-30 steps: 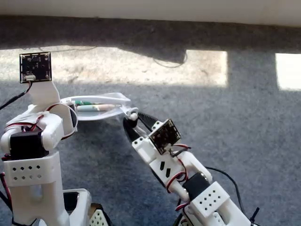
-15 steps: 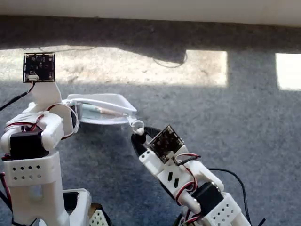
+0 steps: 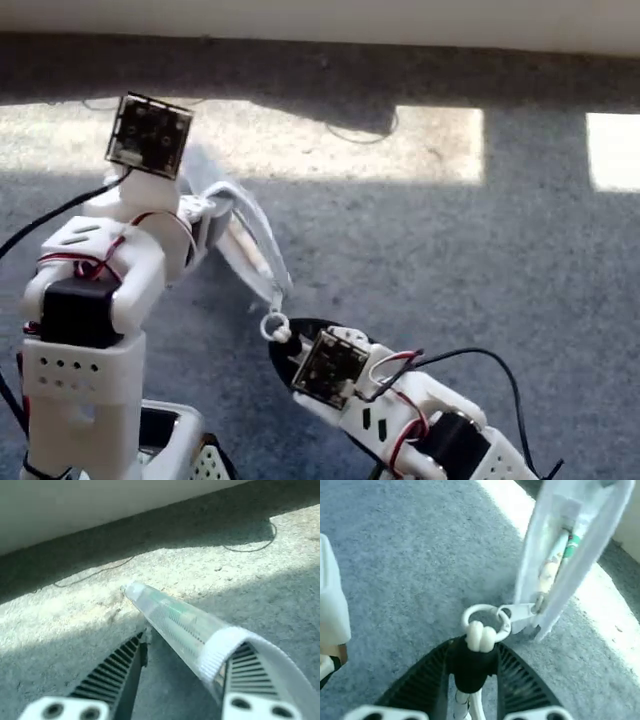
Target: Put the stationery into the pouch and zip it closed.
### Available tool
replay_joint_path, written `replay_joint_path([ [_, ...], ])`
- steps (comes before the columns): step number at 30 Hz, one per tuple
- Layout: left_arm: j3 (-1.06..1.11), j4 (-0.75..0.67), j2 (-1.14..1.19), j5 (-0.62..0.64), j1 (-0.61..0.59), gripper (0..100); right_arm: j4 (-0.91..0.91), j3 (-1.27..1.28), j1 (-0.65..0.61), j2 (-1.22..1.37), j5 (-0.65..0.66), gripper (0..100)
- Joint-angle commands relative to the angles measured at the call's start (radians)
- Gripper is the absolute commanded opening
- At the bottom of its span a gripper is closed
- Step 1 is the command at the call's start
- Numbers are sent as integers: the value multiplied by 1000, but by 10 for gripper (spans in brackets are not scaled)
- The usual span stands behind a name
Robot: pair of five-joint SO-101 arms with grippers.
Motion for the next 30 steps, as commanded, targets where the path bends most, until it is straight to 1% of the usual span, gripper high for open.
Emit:
replay_joint_path([
  [1, -16, -69, -4, -63, 139, 242, 35, -51, -56, -31, 26, 5],
  [4, 12, -89, -4, -141, 248, 242, 53, -50, -74, -61, 26, 5],
  [6, 24, -103, -4, -169, 311, 247, 62, -53, -74, -70, 26, 5],
  [9, 21, -106, -4, -172, 380, 279, 62, -53, -74, -71, 26, 5],
  [12, 16, -101, -10, -173, 420, 282, 62, -53, -70, -71, 26, 5],
  [19, -24, -77, -12, -173, 430, 282, 74, -54, -68, -71, 26, 5],
  [23, -76, -29, -12, -173, 404, 281, 74, -54, -67, -71, 25, 5],
  [25, -119, 14, -12, -173, 372, 281, 74, -68, -44, -71, 21, 5],
  [28, -165, 87, -12, -176, 317, 280, 82, -125, 28, -71, 18, 5],
  [30, -182, 143, -12, -232, 294, 280, 114, -168, 65, -71, 18, 5],
])
